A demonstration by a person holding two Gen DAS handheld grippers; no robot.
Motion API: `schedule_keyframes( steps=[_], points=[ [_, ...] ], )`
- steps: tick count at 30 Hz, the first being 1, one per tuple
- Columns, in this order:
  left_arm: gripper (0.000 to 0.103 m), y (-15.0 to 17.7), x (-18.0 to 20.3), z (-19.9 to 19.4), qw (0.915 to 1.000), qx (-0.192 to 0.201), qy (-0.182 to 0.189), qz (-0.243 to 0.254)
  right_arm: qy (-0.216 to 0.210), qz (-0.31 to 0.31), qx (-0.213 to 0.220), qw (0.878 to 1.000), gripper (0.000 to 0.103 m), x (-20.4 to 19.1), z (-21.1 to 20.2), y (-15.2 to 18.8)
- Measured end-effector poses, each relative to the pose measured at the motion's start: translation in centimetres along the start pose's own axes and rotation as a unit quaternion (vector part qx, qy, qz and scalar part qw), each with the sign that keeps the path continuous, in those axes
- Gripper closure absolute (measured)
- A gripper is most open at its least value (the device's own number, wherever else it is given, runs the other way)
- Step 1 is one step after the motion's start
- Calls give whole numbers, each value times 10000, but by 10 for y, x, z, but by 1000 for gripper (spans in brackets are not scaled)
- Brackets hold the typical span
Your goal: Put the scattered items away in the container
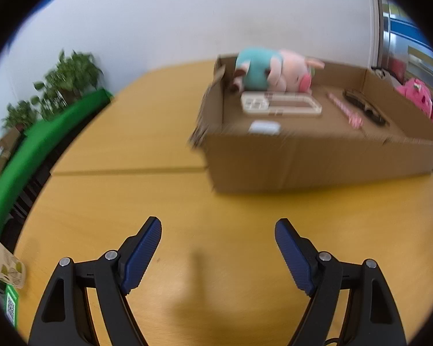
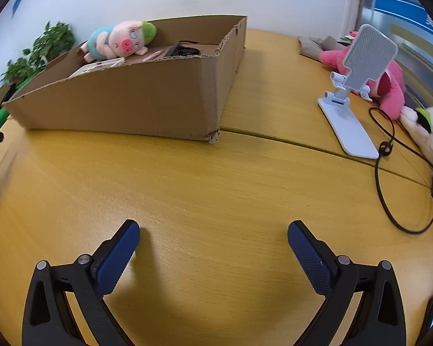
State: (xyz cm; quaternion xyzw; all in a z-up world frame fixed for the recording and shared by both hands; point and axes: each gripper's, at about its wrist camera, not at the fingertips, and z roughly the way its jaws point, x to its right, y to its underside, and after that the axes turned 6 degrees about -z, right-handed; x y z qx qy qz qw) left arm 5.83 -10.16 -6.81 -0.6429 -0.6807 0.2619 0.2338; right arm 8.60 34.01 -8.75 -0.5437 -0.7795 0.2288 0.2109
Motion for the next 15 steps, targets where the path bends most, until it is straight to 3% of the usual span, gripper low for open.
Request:
schedule_keyframes(
  steps=[2, 3, 7, 8, 9, 15],
  points=[
    [22, 7, -20, 13, 9996, -226, -115, 88, -166, -227, 18, 9996, 0, 4, 0, 0],
    [17, 9, -27, 18, 9995, -262, -90, 126, -262, -356, 29, 9990, 0, 7, 0, 0],
    [13, 6, -54, 29, 9972, -377, 640, 87, -532, -701, 58, 9961, 0, 15, 1, -1],
    [3, 6, -57, 32, 9965, -399, 700, 226, -590, -774, 68, 9952, 0, 17, 1, 0],
    [0, 4, -59, 34, 9957, -452, 742, 324, -636, -826, 78, 9945, 0, 18, 1, 0],
    [0, -3, -69, 40, 9849, -487, 1314, 1020, -892, -1121, 110, 9896, 0, 23, -1, 7]
  ],
)
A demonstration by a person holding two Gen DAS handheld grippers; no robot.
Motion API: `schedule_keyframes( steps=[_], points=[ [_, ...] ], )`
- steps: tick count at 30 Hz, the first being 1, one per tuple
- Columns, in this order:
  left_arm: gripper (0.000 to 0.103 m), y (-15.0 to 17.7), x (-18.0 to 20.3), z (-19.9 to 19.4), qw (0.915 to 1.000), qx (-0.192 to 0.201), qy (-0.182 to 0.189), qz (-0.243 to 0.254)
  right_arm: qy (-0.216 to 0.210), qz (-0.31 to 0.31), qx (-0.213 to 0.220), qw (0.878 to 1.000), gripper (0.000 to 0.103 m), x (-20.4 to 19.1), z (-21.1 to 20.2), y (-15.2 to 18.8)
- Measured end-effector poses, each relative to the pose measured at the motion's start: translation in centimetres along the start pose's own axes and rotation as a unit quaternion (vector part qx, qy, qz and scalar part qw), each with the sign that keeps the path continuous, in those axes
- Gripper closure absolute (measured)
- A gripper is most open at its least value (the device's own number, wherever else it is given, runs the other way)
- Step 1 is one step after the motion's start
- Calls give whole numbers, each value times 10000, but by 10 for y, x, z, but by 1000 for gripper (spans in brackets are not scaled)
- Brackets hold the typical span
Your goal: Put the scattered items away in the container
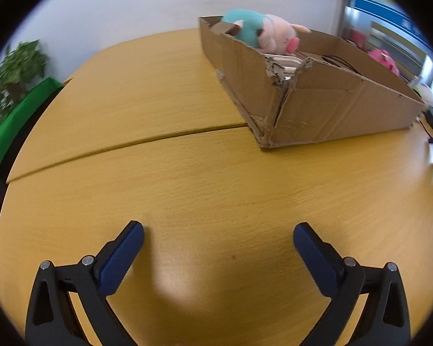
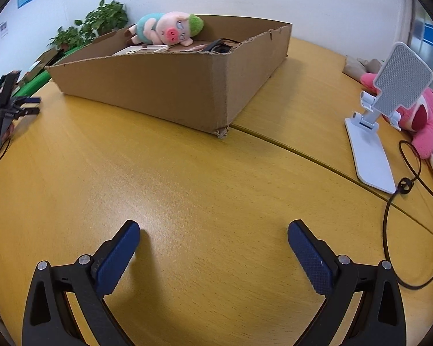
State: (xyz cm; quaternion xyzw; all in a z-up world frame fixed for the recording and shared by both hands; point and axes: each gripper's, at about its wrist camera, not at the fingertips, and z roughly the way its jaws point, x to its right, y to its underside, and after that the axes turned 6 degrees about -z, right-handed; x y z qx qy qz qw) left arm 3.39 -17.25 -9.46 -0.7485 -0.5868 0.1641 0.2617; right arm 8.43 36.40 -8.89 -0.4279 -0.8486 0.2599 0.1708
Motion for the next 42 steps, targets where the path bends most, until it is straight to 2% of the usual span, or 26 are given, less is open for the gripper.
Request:
schedule_keyframes(
  steps=[2, 5, 12, 42],
  points=[
    [0, -2, -7, 1, 9996, -17, 167, 232, -171, -225, 8, 9996, 0, 5, -3, 4],
    [0, -5, -17, 2, 9979, -45, 385, 512, -197, -279, 14, 9994, 0, 15, -4, 8],
    [0, -17, -29, 10, 9960, -77, 514, 726, -409, -589, 35, 9974, 0, 33, -6, 13],
    [0, -14, -31, 12, 9960, -71, 513, 730, -403, -618, 32, 9973, 0, 30, -8, 11]
  ],
)
